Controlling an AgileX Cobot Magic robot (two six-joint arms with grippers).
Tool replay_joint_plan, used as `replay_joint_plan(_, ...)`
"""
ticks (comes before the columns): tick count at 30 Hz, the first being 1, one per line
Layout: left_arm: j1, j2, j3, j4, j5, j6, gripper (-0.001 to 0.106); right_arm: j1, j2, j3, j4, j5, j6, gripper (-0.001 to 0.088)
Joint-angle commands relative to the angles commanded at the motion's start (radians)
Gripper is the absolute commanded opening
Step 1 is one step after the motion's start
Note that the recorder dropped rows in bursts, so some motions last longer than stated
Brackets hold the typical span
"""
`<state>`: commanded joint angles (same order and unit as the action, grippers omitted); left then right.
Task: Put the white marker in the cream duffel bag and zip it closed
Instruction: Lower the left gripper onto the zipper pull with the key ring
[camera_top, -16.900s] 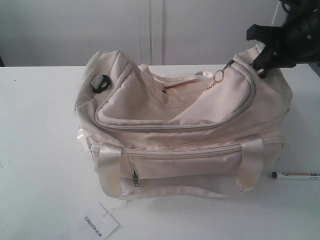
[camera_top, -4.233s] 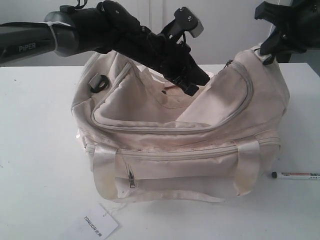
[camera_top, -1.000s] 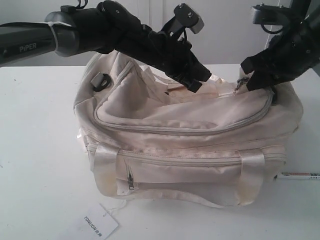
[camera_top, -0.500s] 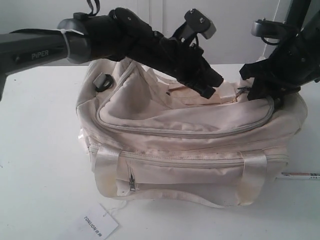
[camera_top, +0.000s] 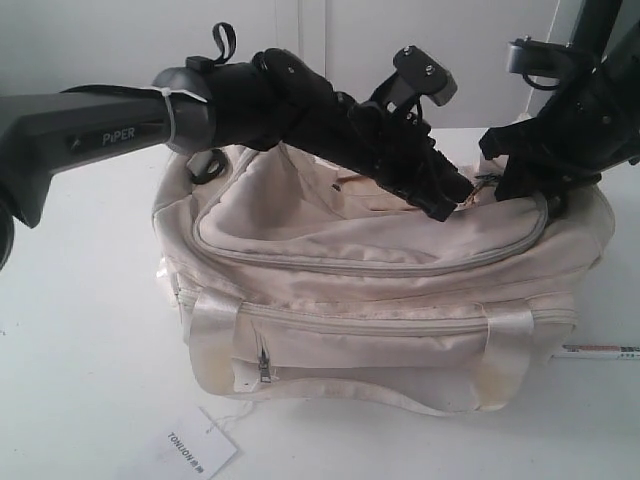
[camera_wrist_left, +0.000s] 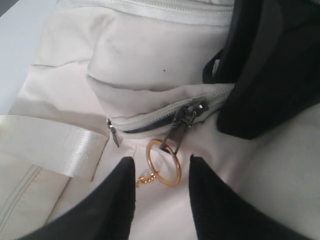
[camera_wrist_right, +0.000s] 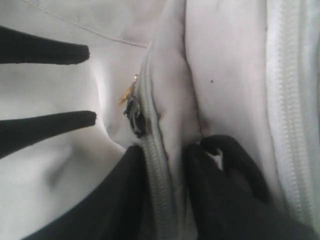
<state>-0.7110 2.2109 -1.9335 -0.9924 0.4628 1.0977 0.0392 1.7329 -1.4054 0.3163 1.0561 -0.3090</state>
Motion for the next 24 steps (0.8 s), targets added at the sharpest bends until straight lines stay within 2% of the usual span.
replay_joint_plan(11, 0.0, 0.034, 0.0, -0.078, -0.007, 0.0, 0.043, 0.0, 0.0, 0.0, 0.0, 0.0, 0.0, 0.0298)
replay_joint_plan(21, 0.0, 0.076, 0.0, -0.135, -0.077, 0.008, 0.042, 0.0, 0.0, 0.0, 0.004, -0.002, 0.0, 0.0298)
replay_joint_plan(23, 0.0, 0.082, 0.0, -0.138, -0.089, 0.008, 0.029, 0.0, 0.0, 0.0, 0.004, -0.002, 0.0, 0.0298)
replay_joint_plan(24, 0.0, 0.082, 0.0, -0.138, -0.089, 0.008, 0.016, 0.0, 0.0, 0.0, 0.004, -0.004, 0.0, 0.0298)
